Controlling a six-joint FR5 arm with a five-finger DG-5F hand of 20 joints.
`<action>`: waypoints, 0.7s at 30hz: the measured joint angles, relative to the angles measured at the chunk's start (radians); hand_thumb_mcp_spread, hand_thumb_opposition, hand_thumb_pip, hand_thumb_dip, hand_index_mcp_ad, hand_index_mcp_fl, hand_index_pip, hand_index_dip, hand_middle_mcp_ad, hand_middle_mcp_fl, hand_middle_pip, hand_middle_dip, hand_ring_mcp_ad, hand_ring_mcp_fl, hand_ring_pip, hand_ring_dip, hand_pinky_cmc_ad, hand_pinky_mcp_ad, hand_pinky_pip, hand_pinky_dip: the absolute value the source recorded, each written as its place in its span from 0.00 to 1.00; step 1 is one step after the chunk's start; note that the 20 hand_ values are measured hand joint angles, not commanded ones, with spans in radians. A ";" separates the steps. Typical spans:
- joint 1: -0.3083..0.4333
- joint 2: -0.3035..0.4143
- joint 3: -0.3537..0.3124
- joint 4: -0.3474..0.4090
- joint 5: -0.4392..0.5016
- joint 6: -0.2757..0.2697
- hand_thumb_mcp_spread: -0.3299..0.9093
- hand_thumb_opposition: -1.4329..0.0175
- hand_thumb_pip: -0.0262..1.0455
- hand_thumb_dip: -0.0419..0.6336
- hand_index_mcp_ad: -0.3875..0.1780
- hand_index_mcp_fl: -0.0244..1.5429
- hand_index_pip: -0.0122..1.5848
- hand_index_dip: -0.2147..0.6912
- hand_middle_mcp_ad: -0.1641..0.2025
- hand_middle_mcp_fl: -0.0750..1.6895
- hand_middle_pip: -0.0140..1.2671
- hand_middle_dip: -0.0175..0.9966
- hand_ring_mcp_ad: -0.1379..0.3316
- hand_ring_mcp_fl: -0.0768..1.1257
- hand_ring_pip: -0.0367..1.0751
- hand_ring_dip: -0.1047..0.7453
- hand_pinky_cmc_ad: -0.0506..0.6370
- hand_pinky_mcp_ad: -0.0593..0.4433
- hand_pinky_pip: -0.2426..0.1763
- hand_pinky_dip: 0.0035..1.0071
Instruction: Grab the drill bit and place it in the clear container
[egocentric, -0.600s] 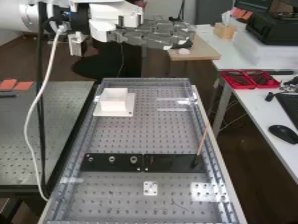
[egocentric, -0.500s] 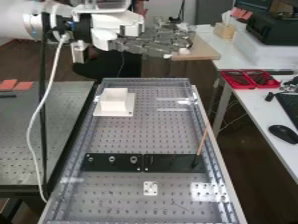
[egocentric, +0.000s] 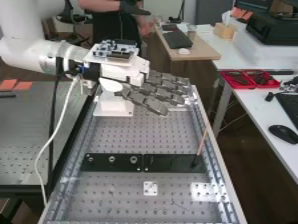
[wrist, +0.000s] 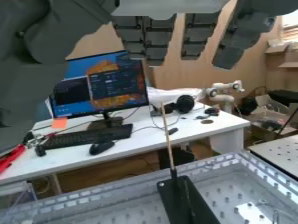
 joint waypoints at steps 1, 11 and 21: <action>-0.002 -0.005 -0.002 0.004 0.003 0.000 0.45 0.53 0.35 0.07 0.70 0.04 0.05 0.27 0.48 0.06 0.11 0.04 0.54 0.06 0.10 0.14 0.48 0.52 0.40 0.29; -0.024 -0.064 -0.006 0.044 0.018 0.004 0.51 0.48 0.50 0.20 0.71 0.07 0.16 0.32 0.48 0.06 0.11 0.04 0.56 0.06 0.09 0.12 0.48 0.51 0.32 0.31; -0.050 -0.136 0.022 0.077 0.002 0.018 0.54 0.45 0.63 0.34 0.72 0.07 0.51 0.35 0.48 0.06 0.10 0.04 0.57 0.06 0.09 0.12 0.48 0.52 0.32 0.31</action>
